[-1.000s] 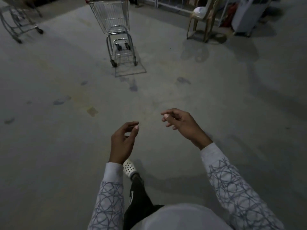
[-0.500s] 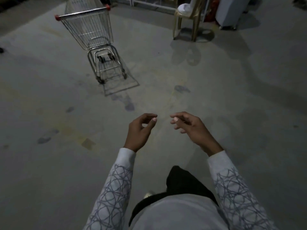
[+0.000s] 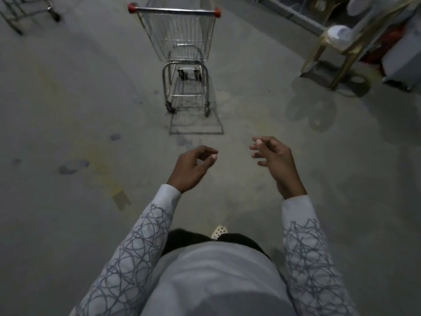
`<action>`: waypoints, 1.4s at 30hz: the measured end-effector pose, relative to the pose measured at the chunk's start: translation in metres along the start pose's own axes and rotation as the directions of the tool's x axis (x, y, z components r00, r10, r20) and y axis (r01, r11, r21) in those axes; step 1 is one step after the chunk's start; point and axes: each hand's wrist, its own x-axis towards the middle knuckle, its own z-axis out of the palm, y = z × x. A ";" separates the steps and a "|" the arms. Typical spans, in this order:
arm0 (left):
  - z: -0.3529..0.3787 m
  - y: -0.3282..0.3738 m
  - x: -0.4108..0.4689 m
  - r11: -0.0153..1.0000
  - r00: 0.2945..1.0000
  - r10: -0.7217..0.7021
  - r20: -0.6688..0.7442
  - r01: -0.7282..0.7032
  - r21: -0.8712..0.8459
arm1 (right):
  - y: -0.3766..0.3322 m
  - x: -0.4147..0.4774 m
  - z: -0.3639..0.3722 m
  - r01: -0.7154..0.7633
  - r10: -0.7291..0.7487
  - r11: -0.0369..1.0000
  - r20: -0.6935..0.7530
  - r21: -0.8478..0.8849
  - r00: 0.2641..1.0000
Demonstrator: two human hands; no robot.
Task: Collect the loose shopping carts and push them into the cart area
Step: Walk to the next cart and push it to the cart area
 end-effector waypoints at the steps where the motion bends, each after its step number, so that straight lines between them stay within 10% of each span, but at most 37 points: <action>1: -0.011 0.001 0.015 1.000 0.999 -0.017 -0.052 0.016 -0.011 | -0.012 0.025 0.009 0.001 -0.001 1.000 0.027 -0.006 1.000; 19: -0.157 -0.127 0.376 0.920 0.906 -0.352 -0.234 0.289 -0.264 | -0.104 0.451 0.169 0.030 0.007 0.991 0.278 -0.127 0.960; 29: -0.287 -0.080 0.686 0.984 0.928 0.068 -0.368 -0.001 0.179 | -0.171 0.628 0.214 0.137 -0.093 0.968 0.208 -0.211 0.974; 33: -0.315 -0.112 0.803 0.830 0.888 0.235 -0.396 0.029 0.558 | -0.180 0.710 0.234 0.218 -0.181 0.921 0.141 -0.324 0.973; 38: -0.330 -0.184 0.892 0.440 0.916 -0.325 -0.235 0.366 0.820 | -0.169 0.822 0.265 0.439 -0.382 0.615 0.241 -0.654 0.892; 42: -0.363 -0.201 0.915 0.359 0.870 -0.450 -0.201 0.382 0.852 | -0.168 0.887 0.311 0.392 -0.157 0.377 0.359 -0.839 0.920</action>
